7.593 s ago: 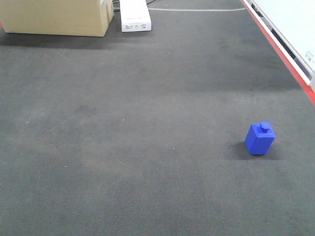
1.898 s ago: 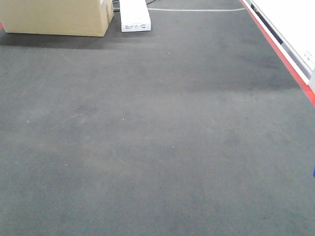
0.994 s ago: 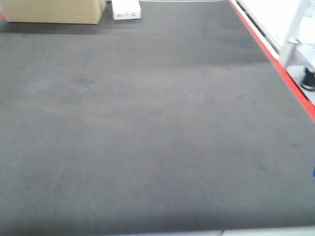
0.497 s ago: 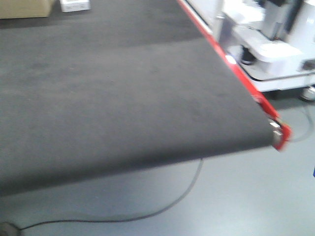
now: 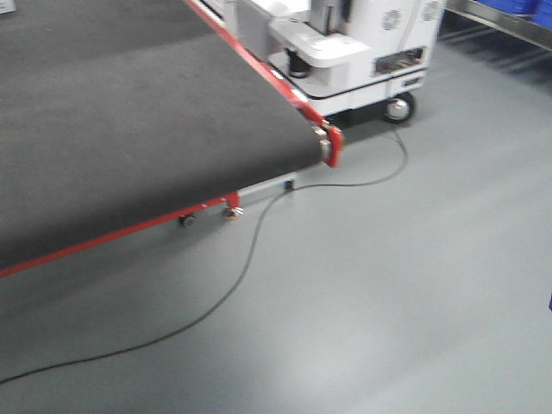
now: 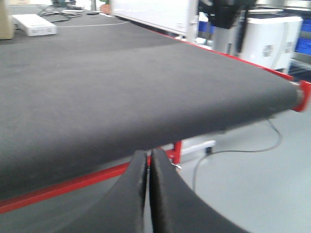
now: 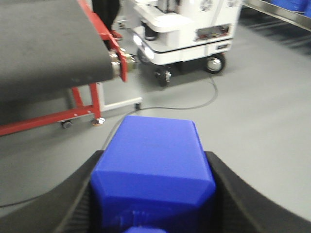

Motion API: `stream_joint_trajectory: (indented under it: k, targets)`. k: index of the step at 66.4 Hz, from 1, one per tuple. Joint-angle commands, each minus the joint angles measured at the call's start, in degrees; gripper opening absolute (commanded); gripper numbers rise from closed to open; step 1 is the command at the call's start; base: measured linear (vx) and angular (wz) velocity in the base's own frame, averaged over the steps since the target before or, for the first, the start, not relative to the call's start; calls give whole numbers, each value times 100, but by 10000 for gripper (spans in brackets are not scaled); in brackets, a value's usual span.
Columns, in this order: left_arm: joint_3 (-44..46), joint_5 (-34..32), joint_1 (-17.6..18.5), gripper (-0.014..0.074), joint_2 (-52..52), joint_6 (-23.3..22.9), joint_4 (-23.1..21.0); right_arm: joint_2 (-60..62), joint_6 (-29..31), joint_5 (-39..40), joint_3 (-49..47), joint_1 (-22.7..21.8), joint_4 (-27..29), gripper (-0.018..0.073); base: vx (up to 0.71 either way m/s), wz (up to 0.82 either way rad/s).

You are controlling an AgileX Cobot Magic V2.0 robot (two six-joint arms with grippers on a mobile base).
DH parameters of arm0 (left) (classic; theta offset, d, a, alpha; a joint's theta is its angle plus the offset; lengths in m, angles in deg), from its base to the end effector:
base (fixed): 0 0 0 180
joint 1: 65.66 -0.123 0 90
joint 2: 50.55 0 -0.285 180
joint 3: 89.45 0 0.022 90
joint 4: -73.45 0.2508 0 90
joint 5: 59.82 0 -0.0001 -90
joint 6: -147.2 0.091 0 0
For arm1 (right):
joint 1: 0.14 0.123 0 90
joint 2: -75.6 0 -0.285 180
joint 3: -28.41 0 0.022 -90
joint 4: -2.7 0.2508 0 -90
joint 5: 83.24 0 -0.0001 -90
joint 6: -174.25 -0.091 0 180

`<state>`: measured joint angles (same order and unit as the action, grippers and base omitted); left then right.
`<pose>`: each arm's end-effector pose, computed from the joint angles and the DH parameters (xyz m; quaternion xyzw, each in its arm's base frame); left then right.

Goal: Pour parts from conveyor to right shelf
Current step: 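Drive the base away from the conveyor holding the block in the right gripper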

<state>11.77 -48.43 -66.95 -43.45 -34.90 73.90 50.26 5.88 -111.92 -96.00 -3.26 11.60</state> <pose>0.0560 0.0014 0.1866 -0.0198 0.7503 -0.0015 0.6609 0.0725 0.0028 0.2761 -0.0264 0.8150 -0.0047 0.5788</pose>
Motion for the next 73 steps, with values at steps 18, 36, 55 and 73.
stream_joint_trajectory:
  k: [18, 36, 55, 73]
  targets:
    - [110, -414, -16, -6, -70, -49, -45, -46, 2, 415, -152, -44, 2, -4, -40, -37]
    - [110, -414, -16, -6, -70, -49, -45, -46, 2, 415, -152, -44, 2, -4, -38, -57]
    - [110, -414, -16, -6, -70, -49, -45, -46, 2, 415, -152, -44, 2, -4, -31, -74]
    - [110, -414, 33, -6, -70, -49, -45, -46, 2, 406, -152, -44, 2, -5, -23, -86]
